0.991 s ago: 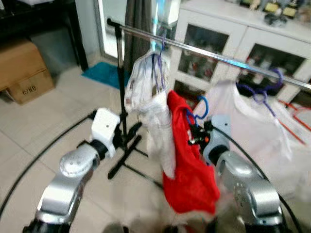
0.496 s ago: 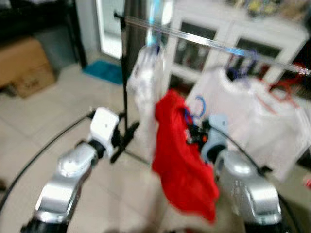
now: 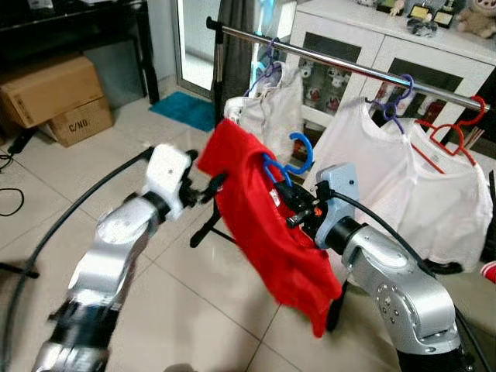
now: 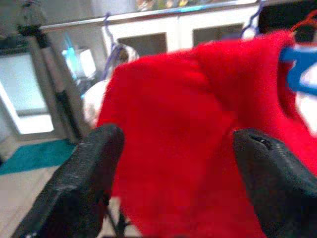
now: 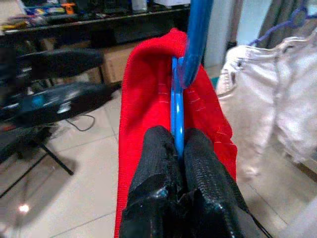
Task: Hang hanger
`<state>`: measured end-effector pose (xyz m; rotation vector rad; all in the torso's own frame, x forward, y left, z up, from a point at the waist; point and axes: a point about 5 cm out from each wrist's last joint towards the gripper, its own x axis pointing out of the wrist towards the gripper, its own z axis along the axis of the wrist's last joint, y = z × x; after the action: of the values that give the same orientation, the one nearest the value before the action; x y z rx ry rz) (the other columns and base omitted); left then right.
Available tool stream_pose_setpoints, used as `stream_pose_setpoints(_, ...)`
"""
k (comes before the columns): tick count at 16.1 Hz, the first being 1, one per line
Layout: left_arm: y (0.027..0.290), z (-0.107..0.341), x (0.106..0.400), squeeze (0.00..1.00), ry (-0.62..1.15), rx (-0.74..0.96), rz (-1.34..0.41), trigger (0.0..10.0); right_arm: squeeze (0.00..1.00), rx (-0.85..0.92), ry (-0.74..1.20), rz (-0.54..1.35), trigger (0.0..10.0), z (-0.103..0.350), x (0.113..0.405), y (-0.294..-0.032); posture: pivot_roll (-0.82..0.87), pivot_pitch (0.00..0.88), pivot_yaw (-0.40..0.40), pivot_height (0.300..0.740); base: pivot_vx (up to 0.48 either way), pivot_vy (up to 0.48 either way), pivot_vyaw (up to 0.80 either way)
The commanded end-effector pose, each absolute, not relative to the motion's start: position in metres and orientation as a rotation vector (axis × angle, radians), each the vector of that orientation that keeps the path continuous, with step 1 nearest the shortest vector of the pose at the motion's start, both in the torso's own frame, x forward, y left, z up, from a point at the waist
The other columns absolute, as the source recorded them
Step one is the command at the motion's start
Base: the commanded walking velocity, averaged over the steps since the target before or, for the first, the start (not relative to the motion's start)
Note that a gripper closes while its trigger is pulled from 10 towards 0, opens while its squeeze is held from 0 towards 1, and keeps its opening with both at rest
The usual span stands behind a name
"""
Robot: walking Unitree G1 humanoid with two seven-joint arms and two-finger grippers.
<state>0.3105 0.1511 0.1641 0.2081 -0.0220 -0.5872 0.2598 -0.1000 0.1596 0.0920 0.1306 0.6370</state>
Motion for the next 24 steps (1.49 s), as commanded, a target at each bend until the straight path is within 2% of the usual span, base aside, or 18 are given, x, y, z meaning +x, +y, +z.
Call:
stream_pose_setpoints(1, 0.142, 0.170, 0.313, 0.00, -0.053, 0.205, -0.636, 10.0, 0.00, 0.091, 0.049, 0.671, 0.0, 0.175, 0.258, -0.099, -0.04, 0.000, -0.079, 0.740, 0.000, 0.000, 0.00)
stream_pose_setpoints(5, 0.123, 0.174, 0.309, 0.00, -0.092, 0.183, -0.770, 10.0, 0.00, 0.072, 0.056, 0.669, 0.0, 0.174, 0.258, -0.097, -0.05, 0.000, -0.062, 0.740, 0.000, 0.000, 0.00)
stream_pose_setpoints(10, 0.126, 0.171, 0.312, 0.00, -0.085, 0.190, -0.725, 10.0, 0.00, 0.065, 0.062, 0.693, 0.0, 0.174, 0.257, -0.096, -0.05, 0.000, -0.075, 0.740, 0.000, 0.000, 0.00)
stream_pose_setpoints(11, 0.125, 0.171, 0.313, 0.00, -0.085, 0.187, -0.733, 8.0, 0.00, 0.063, 0.062, 0.701, 0.0, 0.174, 0.257, -0.095, -0.05, 0.000, -0.077, 0.740, 0.000, 0.000, 0.00)
stream_pose_setpoints(12, 0.121, 0.171, 0.311, 0.00, -0.087, 0.178, -0.775, 0.0, 0.00, 0.061, 0.060, 0.705, 0.0, 0.174, 0.258, -0.095, -0.05, 0.000, -0.078, 0.740, 0.000, 0.000, 0.00)
stream_pose_setpoints(14, 0.115, 0.169, 0.308, 0.00, -0.079, 0.178, -0.813, 0.0, 0.00, 0.060, 0.058, 0.706, 0.0, 0.175, 0.258, -0.093, -0.05, 0.000, -0.077, 0.740, 0.000, 0.000, 0.00)
stream_pose_setpoints(18, 0.125, 0.166, 0.320, 0.00, -0.051, 0.205, -0.660, 0.0, 0.00, 0.059, 0.057, 0.720, 0.0, 0.177, 0.257, -0.090, -0.06, 0.000, -0.083, 0.740, 0.000, 0.000, 0.00)
stream_pose_setpoints(24, 0.128, 0.159, 0.319, 0.00, -0.021, 0.214, -0.652, 0.0, 0.00, 0.071, 0.043, 0.746, 0.0, 0.179, 0.255, -0.089, -0.05, 0.000, -0.087, 0.740, 0.000, 0.000, 0.00)
